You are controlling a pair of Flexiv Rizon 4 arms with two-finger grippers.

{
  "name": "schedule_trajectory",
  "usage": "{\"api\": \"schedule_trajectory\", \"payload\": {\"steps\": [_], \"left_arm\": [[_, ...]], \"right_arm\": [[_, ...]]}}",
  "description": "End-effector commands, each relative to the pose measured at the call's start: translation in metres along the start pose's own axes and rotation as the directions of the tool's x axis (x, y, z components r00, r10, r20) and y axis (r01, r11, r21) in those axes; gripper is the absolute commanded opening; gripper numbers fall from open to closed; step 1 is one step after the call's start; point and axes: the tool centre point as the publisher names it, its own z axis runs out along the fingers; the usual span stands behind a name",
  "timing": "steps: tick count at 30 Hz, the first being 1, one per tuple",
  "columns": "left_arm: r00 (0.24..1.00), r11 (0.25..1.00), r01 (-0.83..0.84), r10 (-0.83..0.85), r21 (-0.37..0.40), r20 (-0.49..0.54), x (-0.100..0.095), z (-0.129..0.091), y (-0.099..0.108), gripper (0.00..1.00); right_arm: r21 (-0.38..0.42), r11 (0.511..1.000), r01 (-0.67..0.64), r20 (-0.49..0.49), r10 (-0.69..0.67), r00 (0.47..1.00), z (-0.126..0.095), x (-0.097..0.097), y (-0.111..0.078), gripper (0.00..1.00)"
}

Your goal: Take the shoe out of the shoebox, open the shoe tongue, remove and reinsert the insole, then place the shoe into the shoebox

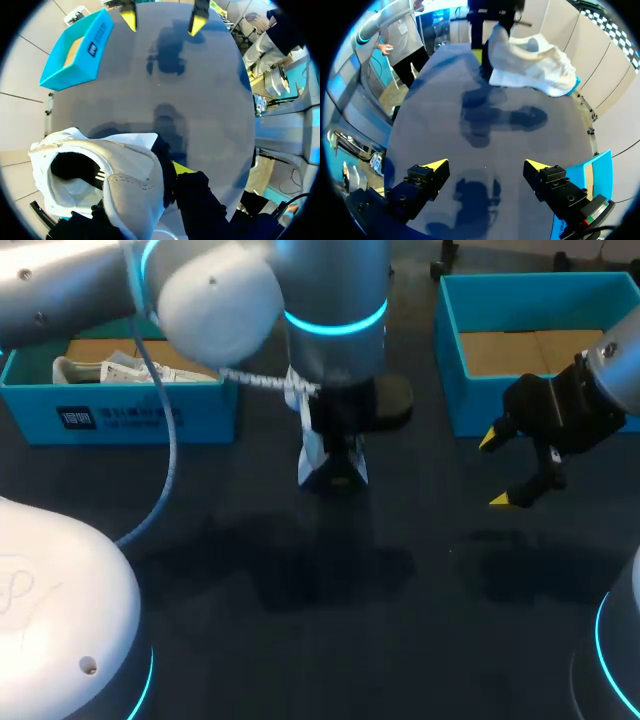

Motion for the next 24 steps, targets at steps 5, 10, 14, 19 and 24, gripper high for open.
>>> {"api": "schedule_trajectory", "payload": {"steps": [5,10,14,19,24], "left_arm": [[1.000,1.000,-0.018,0.018,0.005,0.009,-0.002,-0.059,0.005,0.00],[1.000,1.000,-0.018,0.018,0.005,0.009,-0.002,-0.059,0.005,0.00],[1.000,1.000,-0.018,0.018,0.005,0.009,-0.002,-0.059,0.005,0.00],[1.000,1.000,-0.018,0.018,0.005,0.009,-0.002,-0.059,0.005,0.00],[0.997,0.997,-0.071,0.071,-0.002,-0.006,-0.017,-0.061,0.014,0.00]], "right_arm": [[0.002,1.000,0.000,0.002,0.000,1.000,0.000,0.001,0.000,1.00],[0.002,1.000,0.000,0.002,0.000,1.000,0.000,0.001,0.000,1.00],[0.002,1.000,0.000,0.002,0.000,1.000,0.000,0.001,0.000,1.00],[0.002,1.000,0.000,0.002,0.000,1.000,0.000,0.001,0.000,1.00],[0.002,1.000,0.000,0.002,0.000,1.000,0.000,0.001,0.000,1.00]]}}
